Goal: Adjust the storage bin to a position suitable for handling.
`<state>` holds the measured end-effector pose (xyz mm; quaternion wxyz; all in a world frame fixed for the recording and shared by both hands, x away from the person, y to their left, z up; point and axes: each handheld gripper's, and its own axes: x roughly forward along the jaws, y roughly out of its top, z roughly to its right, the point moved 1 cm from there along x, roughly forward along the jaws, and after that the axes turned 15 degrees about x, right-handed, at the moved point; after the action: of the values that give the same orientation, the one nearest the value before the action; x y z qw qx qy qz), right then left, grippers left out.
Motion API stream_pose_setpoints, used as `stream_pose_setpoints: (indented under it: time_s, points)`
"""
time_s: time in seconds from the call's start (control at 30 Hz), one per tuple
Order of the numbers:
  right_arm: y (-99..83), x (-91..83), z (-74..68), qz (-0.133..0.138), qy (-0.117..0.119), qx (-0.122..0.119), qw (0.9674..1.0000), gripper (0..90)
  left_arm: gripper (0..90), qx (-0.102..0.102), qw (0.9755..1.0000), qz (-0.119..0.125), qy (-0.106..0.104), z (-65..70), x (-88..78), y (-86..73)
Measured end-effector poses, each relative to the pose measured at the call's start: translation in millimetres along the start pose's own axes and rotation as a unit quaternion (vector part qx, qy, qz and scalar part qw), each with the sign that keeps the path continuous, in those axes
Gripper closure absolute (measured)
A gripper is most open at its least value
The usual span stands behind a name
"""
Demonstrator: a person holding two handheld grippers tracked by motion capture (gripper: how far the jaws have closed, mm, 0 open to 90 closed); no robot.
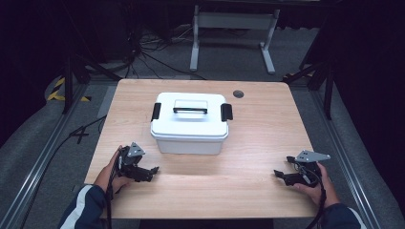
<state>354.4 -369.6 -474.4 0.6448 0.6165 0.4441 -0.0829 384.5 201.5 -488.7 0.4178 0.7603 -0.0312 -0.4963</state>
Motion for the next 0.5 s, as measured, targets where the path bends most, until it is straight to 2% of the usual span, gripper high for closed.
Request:
stream_pose_setpoints:
  time_s: [0.37, 0.43, 0.5]
  points:
    - [-0.1, -0.7, 1.3, -0.001, -0.001, 0.002, 1.0, 18.1, 0.1, 0.005, 1.0, 0.003, 0.001, -0.4, -0.2, -0.8]
    - [0.9, -0.6, 1.3, -0.004, -0.003, 0.003, 1.0, 18.1, 0.1, 0.014, 0.9999, 0.004, -0.003, -2.2, -0.3, -1.2]
    - [2.7, -0.7, 0.9, -0.011, -0.006, 0.003, 0.9999, 18.2, 0.4, 0.014, 0.9999, 0.006, -0.009, -2.0, -0.7, -1.9]
